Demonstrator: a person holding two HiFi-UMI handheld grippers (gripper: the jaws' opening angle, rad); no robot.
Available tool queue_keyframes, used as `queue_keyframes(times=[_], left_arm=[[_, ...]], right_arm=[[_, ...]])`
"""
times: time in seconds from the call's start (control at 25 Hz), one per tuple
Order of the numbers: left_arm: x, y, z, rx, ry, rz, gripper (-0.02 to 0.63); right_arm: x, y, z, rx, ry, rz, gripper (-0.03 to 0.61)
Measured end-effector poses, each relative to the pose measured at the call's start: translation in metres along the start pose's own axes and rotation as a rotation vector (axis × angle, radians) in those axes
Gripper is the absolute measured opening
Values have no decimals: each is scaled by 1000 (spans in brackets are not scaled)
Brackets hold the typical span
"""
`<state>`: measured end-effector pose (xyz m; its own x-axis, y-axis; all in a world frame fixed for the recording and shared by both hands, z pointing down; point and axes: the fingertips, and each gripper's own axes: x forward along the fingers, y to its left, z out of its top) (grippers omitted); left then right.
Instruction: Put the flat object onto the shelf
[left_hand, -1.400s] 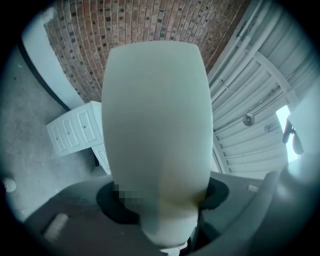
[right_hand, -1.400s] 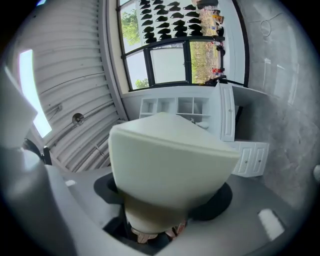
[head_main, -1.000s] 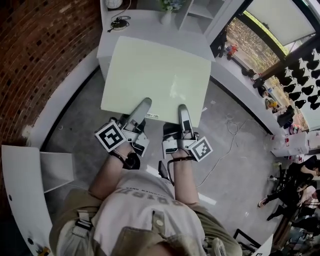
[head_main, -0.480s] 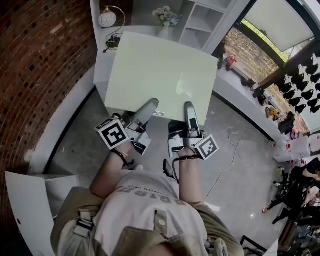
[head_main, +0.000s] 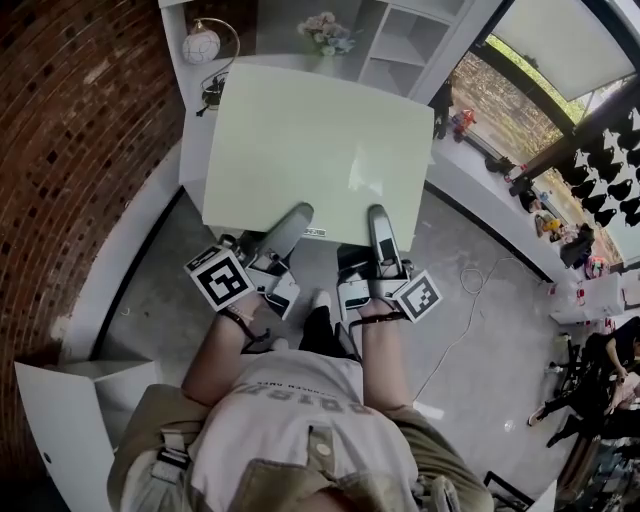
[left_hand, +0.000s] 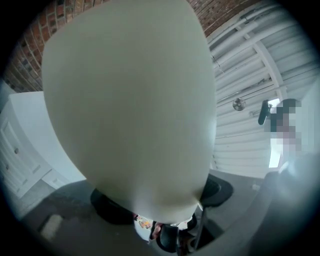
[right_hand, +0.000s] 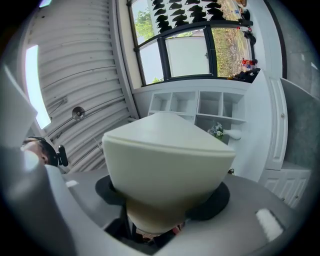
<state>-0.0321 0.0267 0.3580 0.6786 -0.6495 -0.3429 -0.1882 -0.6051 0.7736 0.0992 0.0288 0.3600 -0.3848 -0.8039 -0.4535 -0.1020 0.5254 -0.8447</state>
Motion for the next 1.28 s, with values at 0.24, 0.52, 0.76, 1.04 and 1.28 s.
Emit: queue_keyframes(times=[0.24, 0.52, 0.76, 1.04, 1.28], left_arm=[[34, 27, -2, 0, -15, 21, 364], [104, 52, 4, 34, -49, 33, 364], [163, 69, 17, 75, -89, 40, 367], [216, 93, 26, 95, -135, 58, 367], [236, 109, 28, 103, -143, 98, 367]], right_arm=[[21, -33, 27, 14, 26, -5, 298], [66, -68, 83, 39, 67, 16, 298], [113, -92, 129, 51, 116, 57, 298], [153, -122, 169, 71, 160, 83, 296], [171, -142, 183, 105, 184, 88, 296]])
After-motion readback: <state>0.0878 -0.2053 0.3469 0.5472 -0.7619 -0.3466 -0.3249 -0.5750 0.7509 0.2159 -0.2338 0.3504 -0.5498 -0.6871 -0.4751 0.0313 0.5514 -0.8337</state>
